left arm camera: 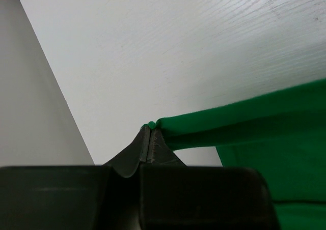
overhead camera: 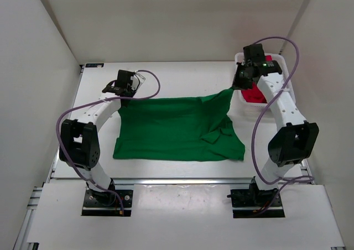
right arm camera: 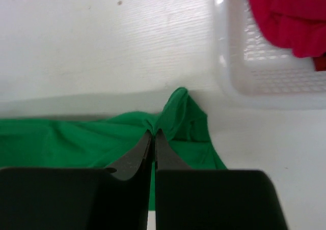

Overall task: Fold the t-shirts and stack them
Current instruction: Fold the other side of the tshirt into a rectangle

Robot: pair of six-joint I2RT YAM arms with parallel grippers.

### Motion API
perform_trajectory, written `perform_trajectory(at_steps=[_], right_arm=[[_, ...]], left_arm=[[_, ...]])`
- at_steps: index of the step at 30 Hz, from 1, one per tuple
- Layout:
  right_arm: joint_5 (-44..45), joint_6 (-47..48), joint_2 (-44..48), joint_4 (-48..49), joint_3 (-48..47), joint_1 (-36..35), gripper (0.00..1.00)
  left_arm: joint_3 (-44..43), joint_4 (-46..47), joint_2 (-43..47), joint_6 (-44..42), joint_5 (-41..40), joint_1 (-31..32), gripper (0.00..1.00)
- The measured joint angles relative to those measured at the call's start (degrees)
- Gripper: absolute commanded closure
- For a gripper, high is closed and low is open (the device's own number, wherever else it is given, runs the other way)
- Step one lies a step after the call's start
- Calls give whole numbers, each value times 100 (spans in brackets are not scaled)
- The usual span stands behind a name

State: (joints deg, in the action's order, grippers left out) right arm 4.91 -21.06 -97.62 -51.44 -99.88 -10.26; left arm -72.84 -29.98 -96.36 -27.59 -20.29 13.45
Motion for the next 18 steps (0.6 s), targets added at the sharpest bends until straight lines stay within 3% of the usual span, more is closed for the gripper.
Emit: perform_trajectory(at_steps=[3,11,18], right_arm=[[-111,-74,92,310,433,-269,100],[-619,-490,1670,719,3471,-275,100],[-1047,-883,2498,981,4962,-450,100]], left_arm=[[149,35,181,-70,-9,9,100],[1657,70,1497,-568,-9,61,100],[2656,85,1700,-835,-13,177,100]])
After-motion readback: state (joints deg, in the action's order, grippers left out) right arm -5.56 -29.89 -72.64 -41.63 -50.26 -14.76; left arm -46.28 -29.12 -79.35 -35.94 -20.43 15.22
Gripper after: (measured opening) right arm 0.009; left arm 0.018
